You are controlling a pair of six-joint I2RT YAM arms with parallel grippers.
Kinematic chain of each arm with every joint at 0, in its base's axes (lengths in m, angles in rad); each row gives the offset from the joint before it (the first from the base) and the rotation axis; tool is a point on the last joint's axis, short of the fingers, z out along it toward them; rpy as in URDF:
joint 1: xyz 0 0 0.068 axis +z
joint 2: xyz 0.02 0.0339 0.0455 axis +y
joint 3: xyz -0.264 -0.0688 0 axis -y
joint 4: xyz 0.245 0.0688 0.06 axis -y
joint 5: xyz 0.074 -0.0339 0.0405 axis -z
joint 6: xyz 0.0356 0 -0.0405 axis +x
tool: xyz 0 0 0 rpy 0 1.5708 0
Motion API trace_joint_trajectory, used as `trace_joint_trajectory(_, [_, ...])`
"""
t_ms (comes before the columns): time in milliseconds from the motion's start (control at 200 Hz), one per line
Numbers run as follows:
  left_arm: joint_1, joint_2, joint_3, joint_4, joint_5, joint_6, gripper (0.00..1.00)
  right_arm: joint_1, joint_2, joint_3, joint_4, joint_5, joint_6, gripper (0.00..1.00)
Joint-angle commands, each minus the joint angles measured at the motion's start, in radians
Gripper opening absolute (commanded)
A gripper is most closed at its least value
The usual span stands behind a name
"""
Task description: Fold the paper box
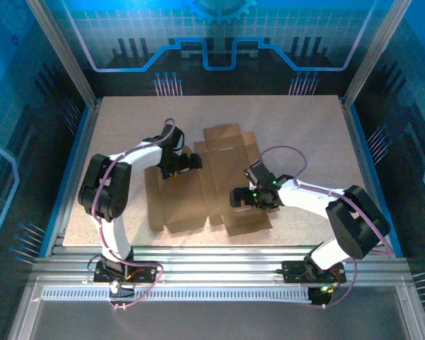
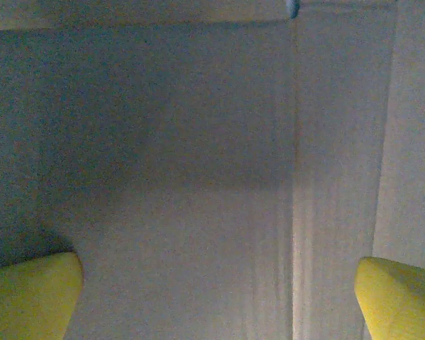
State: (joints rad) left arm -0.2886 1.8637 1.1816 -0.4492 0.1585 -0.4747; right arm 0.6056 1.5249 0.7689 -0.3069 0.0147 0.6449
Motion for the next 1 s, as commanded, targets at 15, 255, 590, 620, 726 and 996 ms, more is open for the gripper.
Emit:
trace_joint_trajectory(15, [-0.038,-0.038,-0.098,-0.014,0.056,-0.093,0.99,-0.052,0.073,0.049,0.02,0.011,-0.008,1.0])
trace_joint_trajectory(255, [-0.123,-0.138,-0.213,0.048,0.085,-0.227,0.99,-0.119,0.216,0.23,-0.005,-0.006,-0.072,1.0])
trace_joint_trajectory(590, [-0.248,-0.274,-0.39,0.26,0.133,-0.488,0.99,-0.147,0.446,0.526,-0.02,-0.048,-0.108,1.0])
trace_joint_trajectory(620, [-0.266,-0.283,-0.397,0.273,0.127,-0.504,0.99,-0.147,0.467,0.557,-0.029,-0.053,-0.112,1.0])
trace_joint_trajectory(726, [-0.31,-0.298,-0.442,0.408,0.154,-0.553,0.99,-0.147,0.532,0.664,-0.056,-0.086,-0.127,1.0])
trace_joint_trajectory(996, [-0.33,-0.373,-0.48,0.487,0.128,-0.579,0.99,-0.114,0.541,0.8,-0.112,-0.108,-0.218,1.0])
